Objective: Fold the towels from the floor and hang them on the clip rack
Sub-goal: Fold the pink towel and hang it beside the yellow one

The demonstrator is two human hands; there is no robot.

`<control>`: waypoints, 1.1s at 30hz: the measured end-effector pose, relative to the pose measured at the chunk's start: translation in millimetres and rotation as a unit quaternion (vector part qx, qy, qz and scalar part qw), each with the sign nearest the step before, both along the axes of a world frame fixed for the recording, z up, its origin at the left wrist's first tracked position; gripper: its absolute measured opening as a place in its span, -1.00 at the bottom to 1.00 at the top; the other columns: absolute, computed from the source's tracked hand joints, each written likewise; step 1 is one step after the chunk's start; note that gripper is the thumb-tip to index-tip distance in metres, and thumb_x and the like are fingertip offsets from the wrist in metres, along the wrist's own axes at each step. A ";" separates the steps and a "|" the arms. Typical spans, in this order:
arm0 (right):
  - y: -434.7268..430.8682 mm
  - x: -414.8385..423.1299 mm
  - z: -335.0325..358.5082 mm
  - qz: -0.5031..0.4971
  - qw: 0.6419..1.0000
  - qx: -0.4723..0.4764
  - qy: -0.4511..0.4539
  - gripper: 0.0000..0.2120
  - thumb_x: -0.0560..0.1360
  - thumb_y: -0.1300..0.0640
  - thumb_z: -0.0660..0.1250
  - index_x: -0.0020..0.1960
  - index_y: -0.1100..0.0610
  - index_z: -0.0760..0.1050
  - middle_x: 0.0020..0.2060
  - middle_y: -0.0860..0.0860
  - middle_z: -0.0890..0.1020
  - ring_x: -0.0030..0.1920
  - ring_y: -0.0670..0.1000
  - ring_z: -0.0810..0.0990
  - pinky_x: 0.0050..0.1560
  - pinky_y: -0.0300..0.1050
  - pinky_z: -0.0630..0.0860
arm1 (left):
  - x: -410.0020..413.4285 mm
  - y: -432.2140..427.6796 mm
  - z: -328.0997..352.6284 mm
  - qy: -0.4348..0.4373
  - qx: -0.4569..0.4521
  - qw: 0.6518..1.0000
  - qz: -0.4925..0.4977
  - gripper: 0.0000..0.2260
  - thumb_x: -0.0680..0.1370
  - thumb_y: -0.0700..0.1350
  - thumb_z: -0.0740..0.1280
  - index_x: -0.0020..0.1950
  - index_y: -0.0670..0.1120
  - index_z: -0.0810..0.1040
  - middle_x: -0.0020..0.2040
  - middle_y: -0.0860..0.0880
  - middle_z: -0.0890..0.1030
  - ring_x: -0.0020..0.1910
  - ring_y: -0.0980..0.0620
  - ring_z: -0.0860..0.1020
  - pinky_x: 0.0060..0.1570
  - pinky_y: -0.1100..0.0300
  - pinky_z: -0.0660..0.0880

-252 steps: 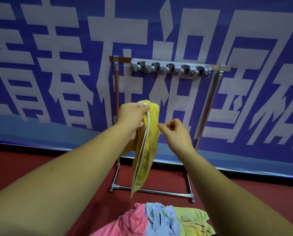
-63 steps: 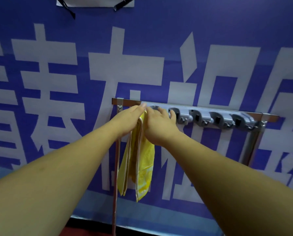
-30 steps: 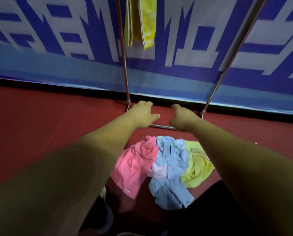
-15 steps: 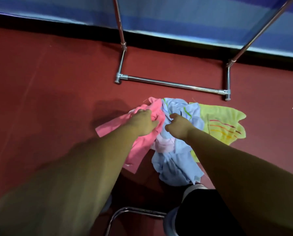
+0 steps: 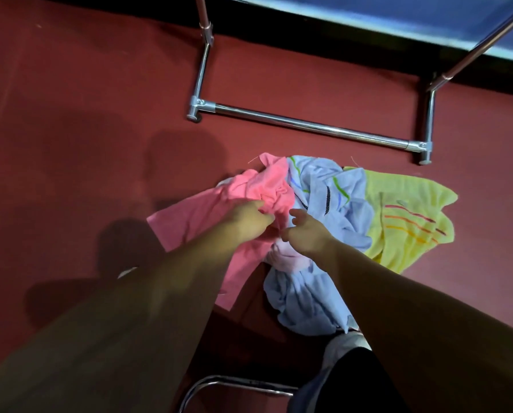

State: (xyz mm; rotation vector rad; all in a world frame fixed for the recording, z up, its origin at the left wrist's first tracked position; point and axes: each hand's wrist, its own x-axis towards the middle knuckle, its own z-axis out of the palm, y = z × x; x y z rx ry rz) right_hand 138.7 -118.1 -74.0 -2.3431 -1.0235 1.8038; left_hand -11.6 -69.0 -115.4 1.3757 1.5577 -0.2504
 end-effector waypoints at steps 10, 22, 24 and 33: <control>-2.2 -0.4 -1.8 -0.086 0.992 0.051 0.073 -0.45 0.55 0.30 0.45 0.50 0.06 0.44 0.15 0.07 0.66 0.05 -0.01 0.67 0.05 -0.29 0.48 | 13.9 -2.7 9.0 -0.137 0.011 0.967 0.214 -0.69 0.57 -0.34 0.42 -0.27 0.01 0.69 -0.28 -0.08 0.68 -0.21 -0.08 0.61 -0.07 0.06 0.61; 5.7 23.9 149.2 -0.169 0.954 0.218 0.114 -0.84 0.49 0.21 0.46 0.04 0.20 0.74 0.00 0.22 0.77 -0.03 0.12 0.72 0.18 0.17 0.63 | 34.8 36.2 211.2 -0.305 0.053 0.943 0.118 -0.65 0.48 -0.43 0.31 0.17 -0.14 0.67 -0.08 -0.12 0.69 -0.12 -0.02 0.60 -0.09 0.17 0.57; 8.6 33.2 194.0 -0.161 0.948 0.251 0.113 -0.81 0.44 0.20 0.43 0.01 0.23 0.72 -0.04 0.25 0.77 -0.09 0.11 0.66 0.04 0.16 0.63 | 35.2 39.0 258.3 -0.251 0.147 0.955 0.055 -0.64 0.44 -0.45 0.34 0.10 -0.10 0.70 -0.24 0.02 0.66 -0.23 0.03 0.57 -0.16 0.20 0.50; -27.9 68.3 448.1 -0.035 0.900 0.434 -0.028 -0.80 0.28 0.12 0.49 -0.10 0.06 0.68 -0.30 0.03 0.71 -0.27 0.00 0.64 -0.16 -0.03 0.60 | 51.4 15.8 510.7 -0.077 0.488 0.864 -0.094 -0.90 0.55 0.02 0.43 -0.11 0.03 0.59 -0.02 -0.05 0.62 0.03 -0.15 0.61 0.05 0.03 0.54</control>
